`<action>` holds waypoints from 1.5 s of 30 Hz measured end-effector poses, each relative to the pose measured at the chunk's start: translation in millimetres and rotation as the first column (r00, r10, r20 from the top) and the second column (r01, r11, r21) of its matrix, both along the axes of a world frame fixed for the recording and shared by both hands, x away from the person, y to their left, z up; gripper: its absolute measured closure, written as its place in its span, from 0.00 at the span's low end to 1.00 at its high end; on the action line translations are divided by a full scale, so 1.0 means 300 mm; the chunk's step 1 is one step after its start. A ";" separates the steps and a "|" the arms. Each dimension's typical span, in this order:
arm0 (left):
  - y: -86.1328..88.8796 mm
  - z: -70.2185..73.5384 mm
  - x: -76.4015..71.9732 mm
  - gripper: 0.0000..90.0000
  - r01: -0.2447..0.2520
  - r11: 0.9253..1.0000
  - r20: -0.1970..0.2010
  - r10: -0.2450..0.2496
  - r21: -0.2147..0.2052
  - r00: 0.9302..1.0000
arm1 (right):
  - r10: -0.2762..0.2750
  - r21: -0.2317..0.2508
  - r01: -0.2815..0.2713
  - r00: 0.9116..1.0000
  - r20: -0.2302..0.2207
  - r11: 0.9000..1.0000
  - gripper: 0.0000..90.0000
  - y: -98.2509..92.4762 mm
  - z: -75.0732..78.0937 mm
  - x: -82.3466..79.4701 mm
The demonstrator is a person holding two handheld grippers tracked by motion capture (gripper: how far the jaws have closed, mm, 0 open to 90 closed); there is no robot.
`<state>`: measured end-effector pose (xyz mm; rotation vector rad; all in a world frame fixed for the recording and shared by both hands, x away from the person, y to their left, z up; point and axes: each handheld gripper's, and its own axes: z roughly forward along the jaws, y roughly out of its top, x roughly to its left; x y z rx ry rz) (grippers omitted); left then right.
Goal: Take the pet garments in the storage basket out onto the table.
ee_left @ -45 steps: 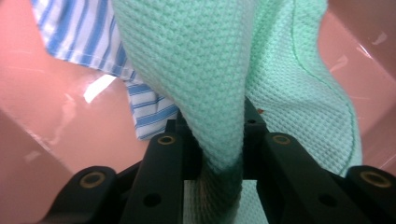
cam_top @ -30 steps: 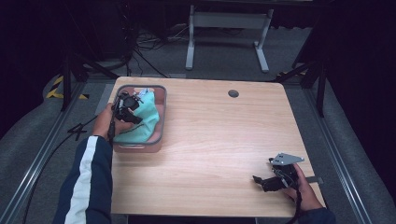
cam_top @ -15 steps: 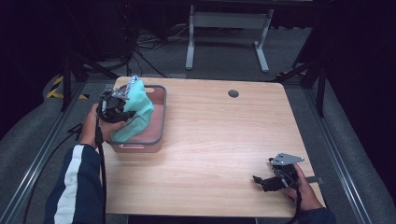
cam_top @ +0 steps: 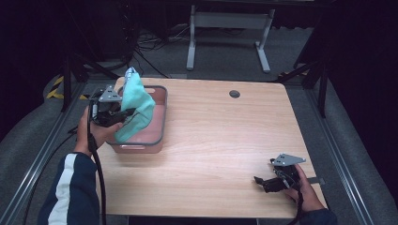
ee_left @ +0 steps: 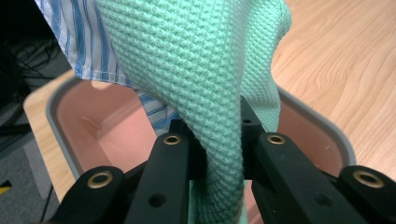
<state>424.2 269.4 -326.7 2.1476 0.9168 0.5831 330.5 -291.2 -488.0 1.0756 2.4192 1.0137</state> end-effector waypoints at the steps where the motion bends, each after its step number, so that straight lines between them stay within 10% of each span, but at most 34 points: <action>1: 0.001 0.010 -0.004 0.88 0.007 1.000 0.008 -0.007 -0.002 1.000 | 0.000 0.000 0.000 1.000 0.000 1.000 0.01 0.000 0.000 0.000; 21: -0.114 0.141 -0.077 0.89 0.112 0.994 0.100 -0.110 -0.015 0.989 | 0.000 0.000 0.000 1.000 0.000 1.000 0.01 0.000 0.000 0.000; 45: -0.343 0.130 -0.069 0.89 0.281 0.959 0.059 -0.282 0.025 0.958 | 0.001 -0.001 -0.001 1.000 0.000 1.000 0.01 0.000 0.000 0.000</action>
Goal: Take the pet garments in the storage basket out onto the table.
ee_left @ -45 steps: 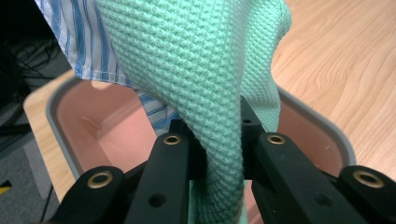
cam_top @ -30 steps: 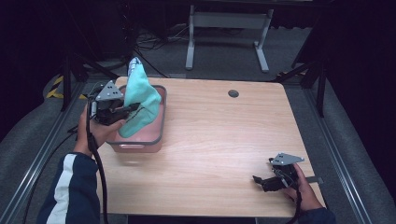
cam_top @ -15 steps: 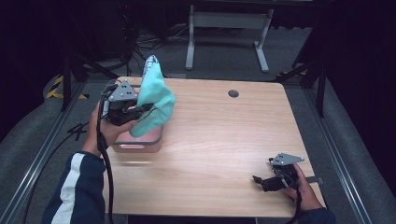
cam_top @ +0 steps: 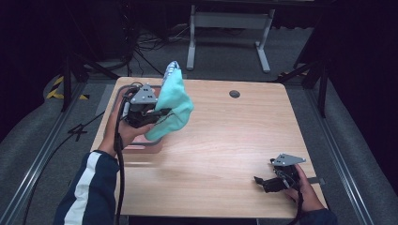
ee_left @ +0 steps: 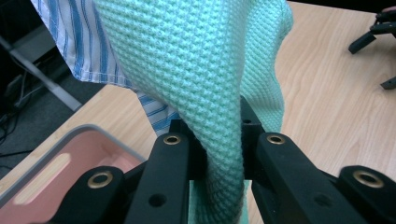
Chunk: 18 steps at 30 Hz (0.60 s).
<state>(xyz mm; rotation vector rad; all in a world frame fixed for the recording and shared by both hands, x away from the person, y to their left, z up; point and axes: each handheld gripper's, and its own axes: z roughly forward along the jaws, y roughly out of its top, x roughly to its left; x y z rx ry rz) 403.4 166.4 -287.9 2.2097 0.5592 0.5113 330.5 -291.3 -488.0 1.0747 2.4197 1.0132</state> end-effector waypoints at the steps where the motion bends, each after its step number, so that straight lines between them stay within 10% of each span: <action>1: -0.008 -0.005 0.001 0.89 0.001 1.000 -0.009 -0.001 -0.007 1.000 | -0.001 0.001 0.001 1.000 0.000 1.000 0.01 0.000 0.000 0.000; 18: -0.182 -0.082 0.026 0.88 0.102 0.994 -0.072 -0.098 0.046 0.993 | -0.001 0.001 0.001 1.000 -0.001 1.000 0.01 0.000 0.000 0.000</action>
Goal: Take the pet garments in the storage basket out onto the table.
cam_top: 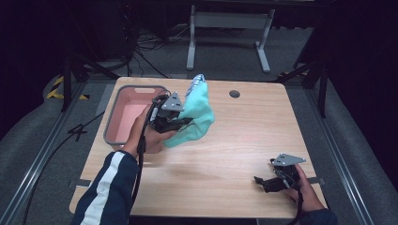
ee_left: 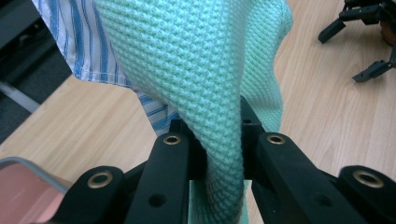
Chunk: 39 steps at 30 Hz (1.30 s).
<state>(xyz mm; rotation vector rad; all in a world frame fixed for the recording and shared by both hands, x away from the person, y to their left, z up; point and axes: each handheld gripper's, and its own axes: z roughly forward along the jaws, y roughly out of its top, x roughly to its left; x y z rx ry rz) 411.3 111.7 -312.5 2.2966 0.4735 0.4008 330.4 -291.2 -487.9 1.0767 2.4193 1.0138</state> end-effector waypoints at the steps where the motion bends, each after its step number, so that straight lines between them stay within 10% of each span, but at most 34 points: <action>1: -0.007 -0.006 0.002 0.88 0.002 1.000 -0.006 -0.002 0.001 1.000 | 0.000 0.000 0.000 1.000 0.000 1.000 0.01 0.000 0.000 0.000; 39: -0.237 -0.345 0.052 0.78 0.045 0.979 -0.194 -0.006 0.197 0.981 | 0.001 -0.001 -0.001 1.000 0.001 1.000 0.01 0.000 0.000 0.000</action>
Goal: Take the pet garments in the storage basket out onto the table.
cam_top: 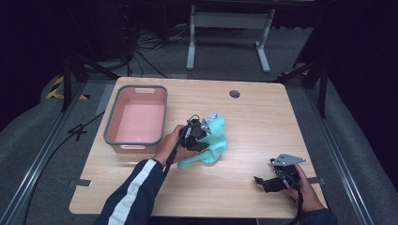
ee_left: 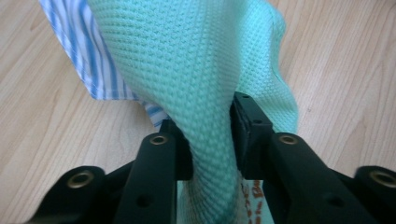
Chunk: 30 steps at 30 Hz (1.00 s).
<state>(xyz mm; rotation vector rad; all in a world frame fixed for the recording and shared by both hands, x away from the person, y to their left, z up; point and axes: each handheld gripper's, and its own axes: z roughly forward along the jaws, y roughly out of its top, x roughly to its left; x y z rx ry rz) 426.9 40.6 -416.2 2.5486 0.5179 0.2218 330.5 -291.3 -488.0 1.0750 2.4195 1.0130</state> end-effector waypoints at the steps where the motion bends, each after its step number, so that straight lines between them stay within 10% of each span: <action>1: -0.003 -0.004 -0.001 0.77 0.000 1.000 -0.002 0.000 0.001 1.000 | 0.000 0.000 0.000 1.000 0.000 1.000 0.01 0.000 0.000 0.000; 30: -0.003 0.026 -0.032 0.60 0.009 1.000 0.049 -0.008 -0.010 0.999 | 0.000 0.000 0.000 1.000 0.000 1.000 0.01 0.000 0.000 0.000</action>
